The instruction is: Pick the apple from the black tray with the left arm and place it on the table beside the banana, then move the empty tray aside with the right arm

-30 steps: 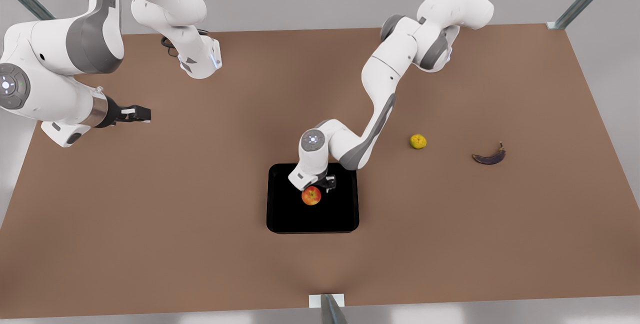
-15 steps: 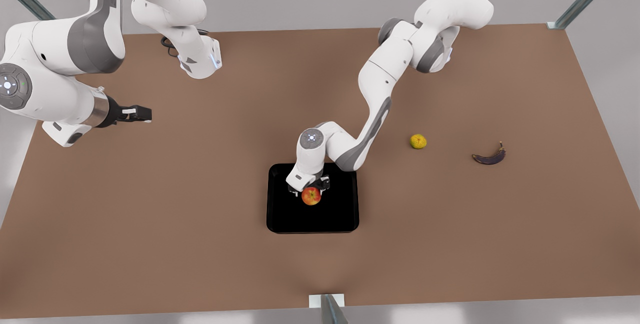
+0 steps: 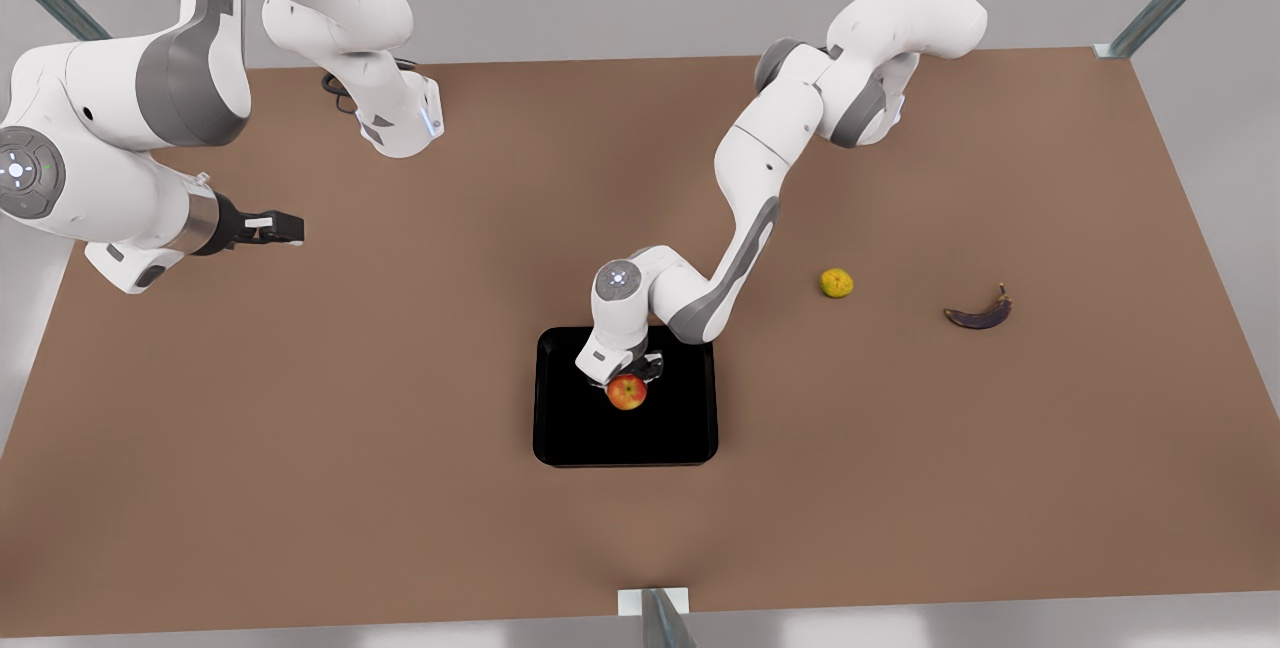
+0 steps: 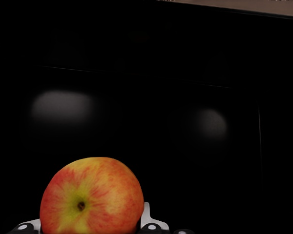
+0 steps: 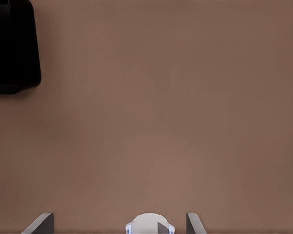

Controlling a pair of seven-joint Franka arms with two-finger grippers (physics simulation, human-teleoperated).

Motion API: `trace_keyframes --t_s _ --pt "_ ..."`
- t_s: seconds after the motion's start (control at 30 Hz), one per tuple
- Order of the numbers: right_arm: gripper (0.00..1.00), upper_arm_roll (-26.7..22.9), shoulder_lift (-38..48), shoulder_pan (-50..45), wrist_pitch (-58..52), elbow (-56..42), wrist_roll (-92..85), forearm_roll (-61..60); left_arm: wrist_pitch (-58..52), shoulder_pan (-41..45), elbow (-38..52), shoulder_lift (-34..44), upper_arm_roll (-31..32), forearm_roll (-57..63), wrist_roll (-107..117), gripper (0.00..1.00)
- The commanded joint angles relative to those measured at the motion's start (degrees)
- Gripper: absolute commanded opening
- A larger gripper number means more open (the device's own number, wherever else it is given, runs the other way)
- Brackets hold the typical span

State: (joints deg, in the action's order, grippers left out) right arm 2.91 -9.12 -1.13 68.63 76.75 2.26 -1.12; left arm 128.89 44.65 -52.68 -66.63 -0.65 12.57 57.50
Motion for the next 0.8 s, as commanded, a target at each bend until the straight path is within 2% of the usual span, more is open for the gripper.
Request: trace_keyframes --t_s 0.0,0.07,0.13,0.23,0.3,0.4,0.5,0.57,0.6,0.67,0.73,0.77 --pt "1.0 0.0 0.1 0.0 0.0 0.0 0.2 0.0 -1.4 0.0 0.0 0.4 0.1 -0.1 2.4 0.8" --pt "1.0 0.0 0.1 0.0 0.0 0.0 0.2 0.0 -6.9 -0.4 0.1 1.5 1.2 -0.4 -0.8 0.8" --pt "1.0 0.1 0.1 0.0 0.0 0.0 0.2 0.0 -17.4 -3.6 0.2 5.7 5.1 -2.5 -8.7 0.8" --pt "1.0 0.3 0.0 -0.2 0.2 0.0 0.5 0.0 -32.6 -8.2 0.2 12.1 5.1 -9.1 -24.7 0.8" --pt "1.0 0.3 0.0 -3.7 1.9 0.0 1.3 -0.1 -41.2 -13.1 0.2 15.0 5.1 -11.0 -36.8 0.8" --pt "1.0 1.0 -3.3 -13.0 7.9 -1.6 20.1 -3.0 -47.6 -20.9 0.3 16.1 5.0 -11.0 -51.3 0.8" --pt "1.0 1.5 -7.7 -16.3 12.9 -2.0 29.7 -4.6 -53.0 -30.8 0.3 15.9 4.9 -10.7 -64.1 0.8" --pt "1.0 1.7 -14.3 -17.5 23.6 -2.0 30.1 -4.4 -55.1 -33.7 0.2 14.8 4.4 -10.5 -67.6 0.8" --pt "1.0 1.7 -15.7 -17.9 25.3 -2.1 32.3 -4.4 -55.5 -35.9 0.2 14.1 4.4 -10.3 -70.1 0.8" --pt "1.0 1.7 -19.2 -18.5 30.3 -2.1 33.5 -4.4 -56.8 -36.9 0.2 12.1 2.9 -7.3 -74.2 0.8" --pt "1.0 1.7 -23.0 -19.9 38.2 -2.5 39.4 -4.4 -57.0 -37.0 0.2 10.3 -2.2 -7.3 -81.1 0.8" --pt "1.0 1.7 -24.3 -20.0 39.2 -4.1 40.7 -4.4 -55.1 -37.0 0.2 9.1 -2.8 -7.3 -81.3 0.8"
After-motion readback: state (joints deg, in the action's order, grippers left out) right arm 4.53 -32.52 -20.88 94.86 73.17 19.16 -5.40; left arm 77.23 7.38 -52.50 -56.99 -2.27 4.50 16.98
